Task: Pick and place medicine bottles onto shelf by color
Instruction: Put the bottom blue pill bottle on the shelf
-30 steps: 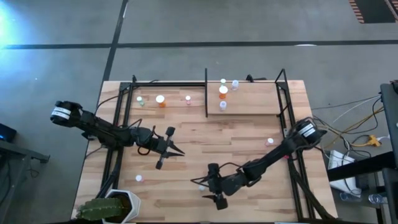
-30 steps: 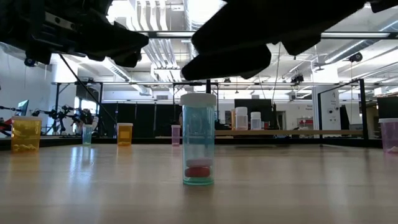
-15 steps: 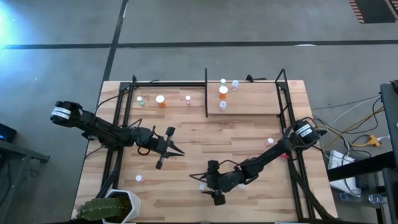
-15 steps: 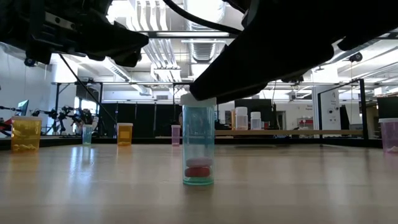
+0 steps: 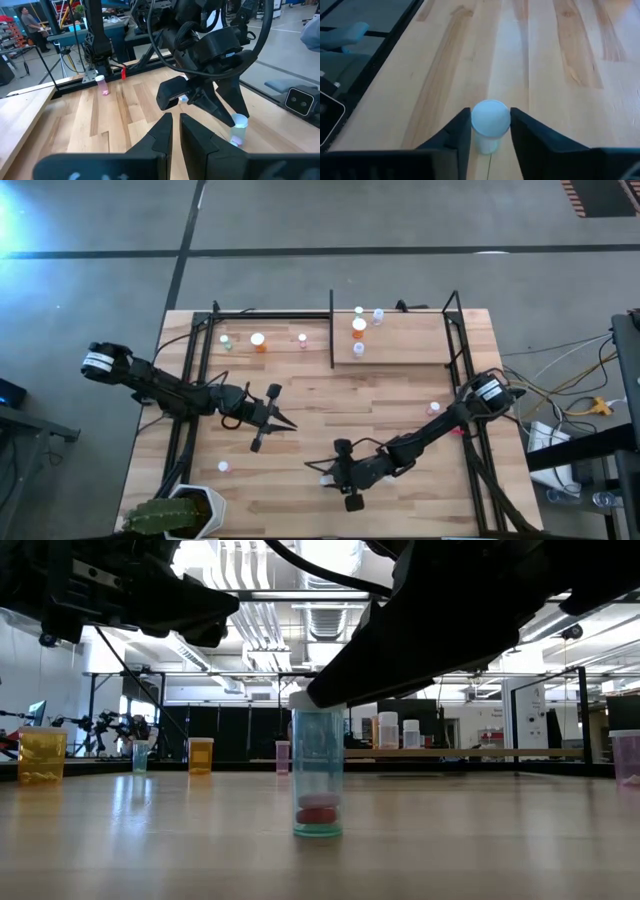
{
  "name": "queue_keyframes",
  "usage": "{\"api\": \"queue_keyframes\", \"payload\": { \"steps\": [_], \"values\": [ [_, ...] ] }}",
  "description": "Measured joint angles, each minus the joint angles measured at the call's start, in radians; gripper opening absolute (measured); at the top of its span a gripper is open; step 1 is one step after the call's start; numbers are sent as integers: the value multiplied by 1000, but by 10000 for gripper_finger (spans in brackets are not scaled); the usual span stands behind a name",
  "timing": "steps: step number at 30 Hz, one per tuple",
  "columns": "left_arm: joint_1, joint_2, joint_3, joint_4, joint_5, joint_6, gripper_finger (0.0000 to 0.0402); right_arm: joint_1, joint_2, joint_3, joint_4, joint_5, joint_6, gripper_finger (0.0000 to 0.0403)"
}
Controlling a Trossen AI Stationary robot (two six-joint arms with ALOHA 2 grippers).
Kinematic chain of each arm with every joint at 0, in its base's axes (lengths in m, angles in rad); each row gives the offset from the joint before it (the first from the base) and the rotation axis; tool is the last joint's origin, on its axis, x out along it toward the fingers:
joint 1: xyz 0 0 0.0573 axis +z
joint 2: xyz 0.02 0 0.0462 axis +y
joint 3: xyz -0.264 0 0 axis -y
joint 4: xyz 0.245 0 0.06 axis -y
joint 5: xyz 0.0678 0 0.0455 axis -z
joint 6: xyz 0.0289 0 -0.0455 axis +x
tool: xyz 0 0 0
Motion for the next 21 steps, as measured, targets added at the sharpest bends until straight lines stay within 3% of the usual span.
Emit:
{"api": "queue_keyframes", "payload": {
  "steps": [4,10,13,18,21],
  "values": [
    [0,0,0,0,0,0,15,0,0,0,0,0,-1,95],
    [0,0,0,0,0,0,15,0,-58,1,-58,0,-20,115],
    [0,0,1,-1,0,-1,15,-5,-170,0,-152,48,-27,114],
    [0,0,1,-2,0,-1,15,-37,-413,-25,-473,233,-23,109],
    [0,0,1,-2,0,-1,15,-84,-568,-104,-563,331,21,108]
  ]
}}
